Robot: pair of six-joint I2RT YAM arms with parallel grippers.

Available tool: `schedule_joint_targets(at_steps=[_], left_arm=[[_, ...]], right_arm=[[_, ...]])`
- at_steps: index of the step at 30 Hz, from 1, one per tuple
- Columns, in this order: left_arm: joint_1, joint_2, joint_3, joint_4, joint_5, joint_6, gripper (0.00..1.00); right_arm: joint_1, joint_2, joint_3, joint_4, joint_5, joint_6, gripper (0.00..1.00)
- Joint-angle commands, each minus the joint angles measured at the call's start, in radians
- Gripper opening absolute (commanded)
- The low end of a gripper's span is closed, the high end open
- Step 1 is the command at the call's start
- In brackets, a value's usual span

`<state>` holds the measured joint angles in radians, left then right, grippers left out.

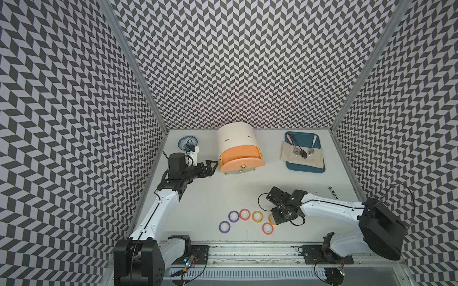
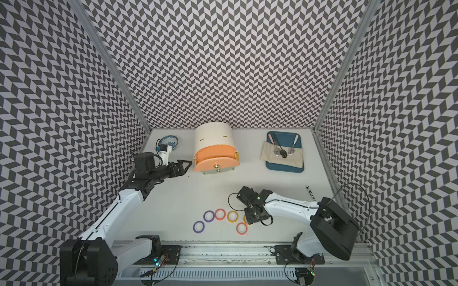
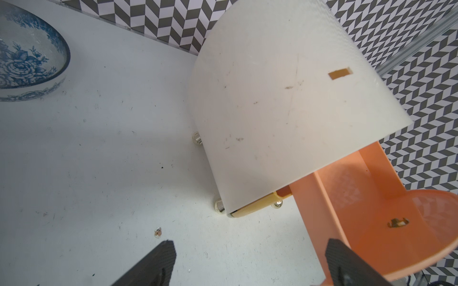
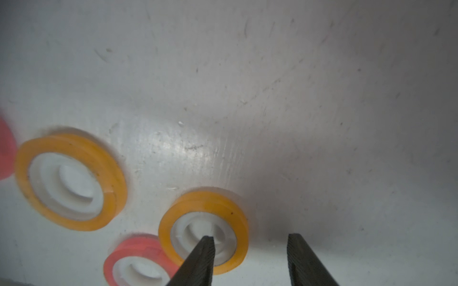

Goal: Place the transparent tape into the drawer according to color
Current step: Pick up the tape at the center of the board.

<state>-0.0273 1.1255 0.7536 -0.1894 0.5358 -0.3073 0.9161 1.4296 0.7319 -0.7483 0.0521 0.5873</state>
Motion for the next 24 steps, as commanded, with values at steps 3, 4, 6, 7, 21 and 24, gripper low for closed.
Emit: schedule_joint_targets(at_steps=[3, 4, 6, 7, 21, 24], left_arm=[[0.006, -0.02, 0.0, 0.008, 0.009, 0.016, 1.0], [0.006, -0.02, 0.0, 0.009, 0.009, 0.016, 1.0], [0.007, -0.02, -0.002, 0.011, 0.009, 0.018, 1.0], [0.007, -0.02, -0.002, 0.011, 0.009, 0.018, 1.0], [0.01, -0.03, -0.005, 0.007, 0.011, 0.02, 1.0], [0.01, -0.026, -0.002, 0.007, 0.012, 0.02, 1.0]], right_arm=[[0.013, 0.031, 0.042, -0.015, 0.021, -0.007, 0.48], [0.014, 0.036, 0.048, -0.018, 0.021, -0.009, 0.48], [0.015, 0.051, 0.062, -0.025, 0.022, -0.018, 0.47], [0.014, 0.058, 0.068, -0.03, 0.022, -0.023, 0.46], [0.016, 0.105, 0.063, -0.069, -0.02, -0.071, 0.34], [0.021, 0.119, 0.063, -0.072, -0.021, -0.082, 0.31]])
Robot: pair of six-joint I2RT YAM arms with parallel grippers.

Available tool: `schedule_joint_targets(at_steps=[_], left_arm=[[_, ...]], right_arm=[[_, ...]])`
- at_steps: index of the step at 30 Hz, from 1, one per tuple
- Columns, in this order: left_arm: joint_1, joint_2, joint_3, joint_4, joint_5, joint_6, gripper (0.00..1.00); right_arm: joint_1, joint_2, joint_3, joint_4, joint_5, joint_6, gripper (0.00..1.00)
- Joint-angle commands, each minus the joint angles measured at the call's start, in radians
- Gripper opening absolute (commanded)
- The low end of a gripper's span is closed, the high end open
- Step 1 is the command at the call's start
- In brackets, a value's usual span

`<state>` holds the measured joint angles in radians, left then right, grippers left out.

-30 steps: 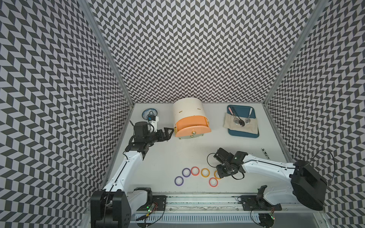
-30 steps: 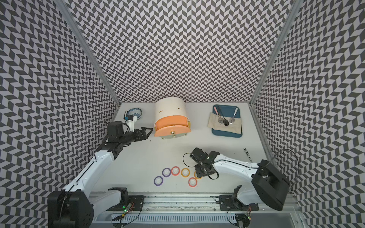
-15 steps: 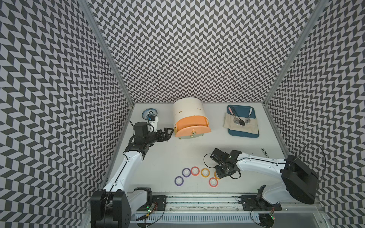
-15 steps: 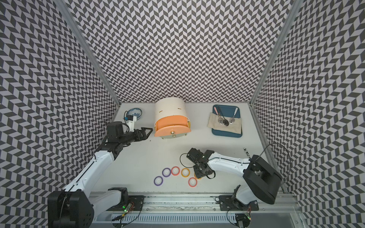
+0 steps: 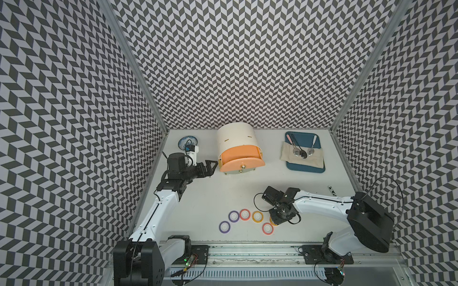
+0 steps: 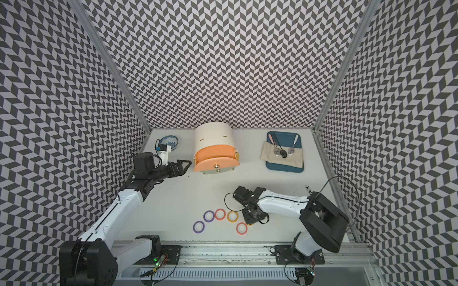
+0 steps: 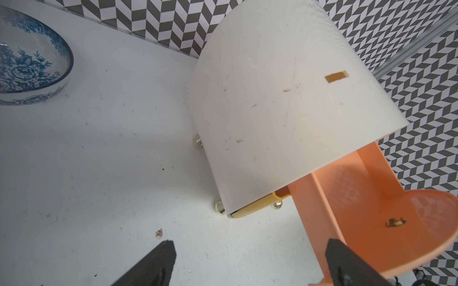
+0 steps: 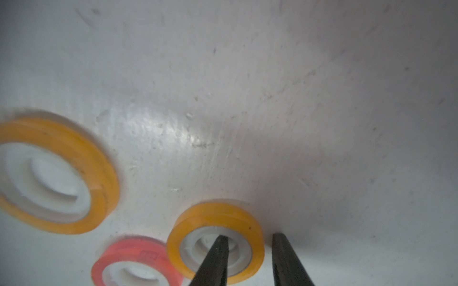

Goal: Place the transparent tape into the drawer according to color
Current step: Pick up the tape at the center of the board.

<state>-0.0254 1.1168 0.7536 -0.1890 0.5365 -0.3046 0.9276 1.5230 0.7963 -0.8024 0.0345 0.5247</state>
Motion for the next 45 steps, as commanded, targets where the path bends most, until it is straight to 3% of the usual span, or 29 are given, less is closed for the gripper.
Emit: schedule_joint_targets(at_steps=[1, 7, 18, 45], left_arm=[[0.008, -0.015, -0.001, 0.007, 0.011, 0.019, 1.0], [0.008, -0.014, 0.001, 0.004, 0.01, 0.021, 1.0], [0.012, -0.014, 0.003, 0.002, 0.008, 0.021, 1.0], [0.016, -0.009, 0.001, 0.005, 0.01, 0.018, 1.0]], right_arm=[[0.011, 0.03, -0.002, -0.018, -0.004, -0.021, 0.31], [0.03, 0.061, 0.004, -0.026, 0.007, -0.03, 0.24], [0.034, 0.084, 0.003, -0.027, 0.021, -0.046, 0.0], [0.023, -0.031, 0.129, -0.099, 0.06, -0.015, 0.0]])
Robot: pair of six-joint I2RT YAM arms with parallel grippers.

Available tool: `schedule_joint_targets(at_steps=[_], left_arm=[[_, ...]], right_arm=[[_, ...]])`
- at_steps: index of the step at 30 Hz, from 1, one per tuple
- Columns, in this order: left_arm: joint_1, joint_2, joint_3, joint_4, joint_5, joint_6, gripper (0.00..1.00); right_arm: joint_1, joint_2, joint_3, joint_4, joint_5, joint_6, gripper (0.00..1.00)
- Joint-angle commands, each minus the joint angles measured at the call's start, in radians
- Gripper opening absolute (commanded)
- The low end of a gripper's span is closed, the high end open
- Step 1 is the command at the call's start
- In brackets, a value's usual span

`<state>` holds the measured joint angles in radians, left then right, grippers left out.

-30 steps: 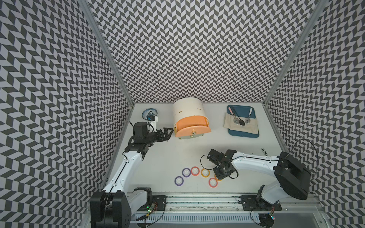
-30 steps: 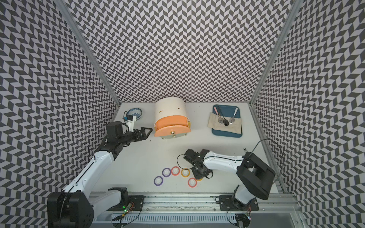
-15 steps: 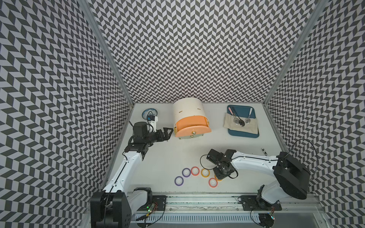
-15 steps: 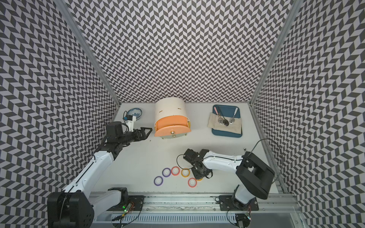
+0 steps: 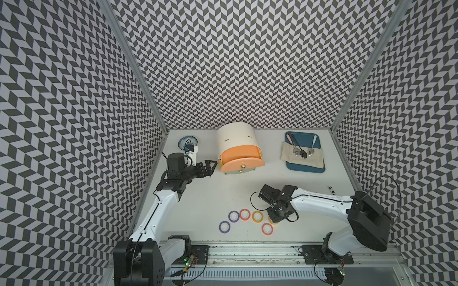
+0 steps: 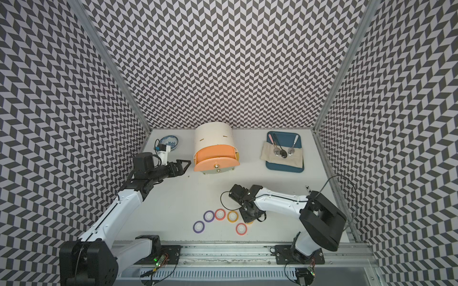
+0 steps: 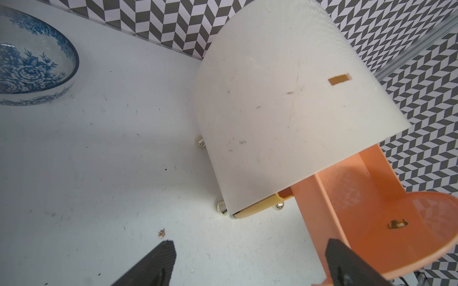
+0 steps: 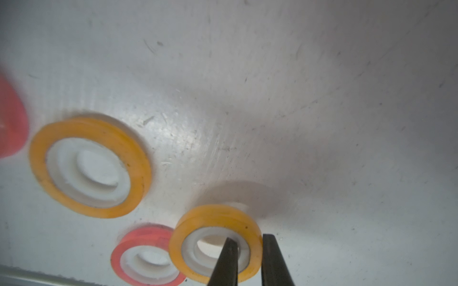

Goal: Place the transparent tape into the drawer according to color
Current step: Pick up the tape at the center of the board, then place the tape in the drawer.

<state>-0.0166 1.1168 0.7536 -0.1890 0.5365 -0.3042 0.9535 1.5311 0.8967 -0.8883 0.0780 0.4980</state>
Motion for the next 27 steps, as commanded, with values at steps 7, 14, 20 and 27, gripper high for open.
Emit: schedule_joint_targets(at_steps=[7, 14, 20, 27], left_arm=[[0.007, -0.007, 0.005, 0.005, 0.01, 0.017, 1.0], [0.01, -0.006, 0.009, 0.005, 0.01, 0.016, 1.0], [0.012, -0.006, 0.019, 0.002, 0.016, 0.011, 1.0], [0.017, -0.015, 0.019, 0.001, 0.022, 0.007, 1.0]], right_arm=[[-0.028, -0.088, 0.1, -0.054, 0.026, 0.008, 0.0], [-0.054, -0.137, 0.237, -0.112, 0.043, 0.001, 0.0], [-0.067, -0.147, 0.376, -0.154, 0.068, -0.006, 0.0], [-0.075, -0.147, 0.531, -0.163, 0.119, -0.012, 0.0]])
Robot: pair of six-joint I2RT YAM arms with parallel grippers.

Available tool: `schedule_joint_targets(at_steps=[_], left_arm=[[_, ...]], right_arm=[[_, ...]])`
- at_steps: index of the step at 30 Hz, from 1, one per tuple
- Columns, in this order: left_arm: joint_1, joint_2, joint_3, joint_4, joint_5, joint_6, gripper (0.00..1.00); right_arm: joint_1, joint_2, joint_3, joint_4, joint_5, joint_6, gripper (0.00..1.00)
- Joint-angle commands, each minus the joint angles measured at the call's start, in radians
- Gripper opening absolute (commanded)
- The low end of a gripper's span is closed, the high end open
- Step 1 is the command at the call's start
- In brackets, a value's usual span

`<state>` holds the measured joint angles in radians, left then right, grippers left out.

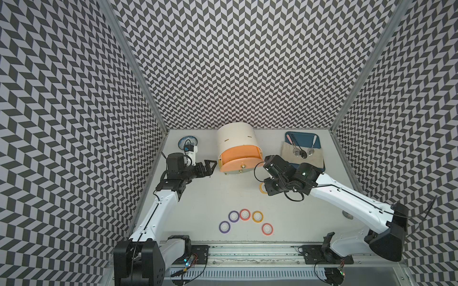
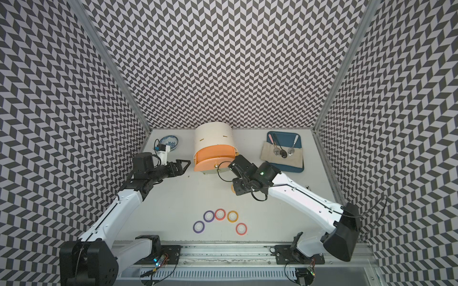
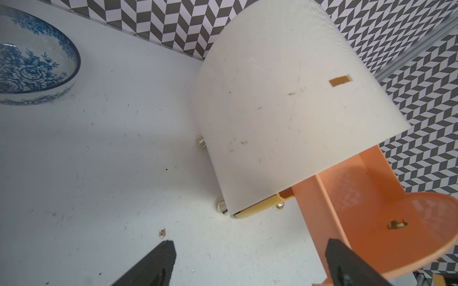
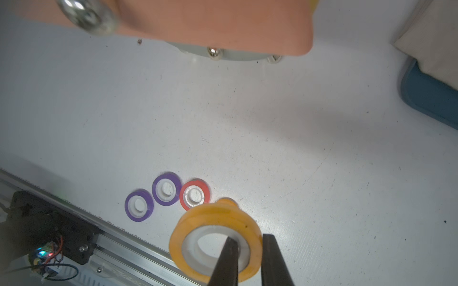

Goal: Place the transparent tape into the drawer according to color
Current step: Place the tape in the drawer.

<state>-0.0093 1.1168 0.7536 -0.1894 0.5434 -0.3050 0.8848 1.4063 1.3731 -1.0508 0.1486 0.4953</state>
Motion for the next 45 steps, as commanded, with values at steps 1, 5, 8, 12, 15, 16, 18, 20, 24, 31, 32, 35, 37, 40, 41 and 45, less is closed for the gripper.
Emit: schedule_joint_targets(at_steps=[1, 5, 8, 12, 15, 16, 18, 20, 24, 31, 32, 35, 37, 40, 41, 45], left_arm=[[0.009, -0.015, 0.016, 0.005, 0.016, 0.007, 1.0], [0.009, -0.018, 0.013, 0.009, 0.025, 0.001, 1.0], [0.011, -0.023, 0.012, 0.008, 0.027, 0.0, 1.0], [0.012, -0.026, 0.012, 0.008, 0.028, 0.0, 1.0], [0.012, -0.028, 0.01, 0.009, 0.029, -0.001, 1.0], [0.012, -0.029, 0.008, 0.011, 0.029, -0.002, 1.0], [0.012, -0.029, 0.004, 0.013, 0.029, -0.003, 1.0], [0.014, -0.031, 0.004, 0.013, 0.03, -0.003, 1.0], [0.014, -0.034, -0.006, 0.019, 0.031, -0.005, 1.0], [0.018, -0.035, -0.008, 0.021, 0.032, -0.003, 1.0], [0.019, -0.035, -0.008, 0.02, 0.032, -0.003, 1.0], [0.02, -0.033, -0.011, 0.024, 0.034, -0.005, 1.0], [0.02, -0.032, -0.011, 0.025, 0.035, -0.006, 1.0], [0.022, -0.032, -0.009, 0.024, 0.035, -0.006, 1.0], [0.022, -0.032, -0.009, 0.025, 0.036, -0.006, 1.0], [0.023, -0.032, -0.011, 0.025, 0.034, -0.006, 1.0]], right_arm=[[-0.007, -0.021, 0.078, 0.005, 0.06, -0.017, 0.0], [-0.021, -0.009, 0.163, 0.042, 0.097, -0.046, 0.0], [-0.044, 0.025, 0.233, 0.054, 0.1, -0.068, 0.0], [-0.076, 0.067, 0.302, 0.111, 0.092, -0.086, 0.0], [-0.093, 0.11, 0.351, 0.152, 0.079, -0.098, 0.0], [-0.096, 0.124, 0.367, 0.162, 0.078, -0.103, 0.0], [-0.1, 0.159, 0.396, 0.186, 0.078, -0.111, 0.0], [-0.101, 0.194, 0.421, 0.199, 0.074, -0.119, 0.0], [-0.101, 0.253, 0.449, 0.232, 0.073, -0.126, 0.0], [-0.101, 0.29, 0.428, 0.28, 0.067, -0.13, 0.0], [-0.101, 0.293, 0.421, 0.285, 0.067, -0.13, 0.0], [-0.101, 0.299, 0.404, 0.298, 0.054, -0.132, 0.0], [-0.101, 0.305, 0.4, 0.302, 0.048, -0.135, 0.0], [-0.101, 0.317, 0.399, 0.304, 0.044, -0.138, 0.0], [-0.101, 0.323, 0.399, 0.304, 0.041, -0.14, 0.0], [-0.101, 0.338, 0.408, 0.305, 0.025, -0.149, 0.03]])
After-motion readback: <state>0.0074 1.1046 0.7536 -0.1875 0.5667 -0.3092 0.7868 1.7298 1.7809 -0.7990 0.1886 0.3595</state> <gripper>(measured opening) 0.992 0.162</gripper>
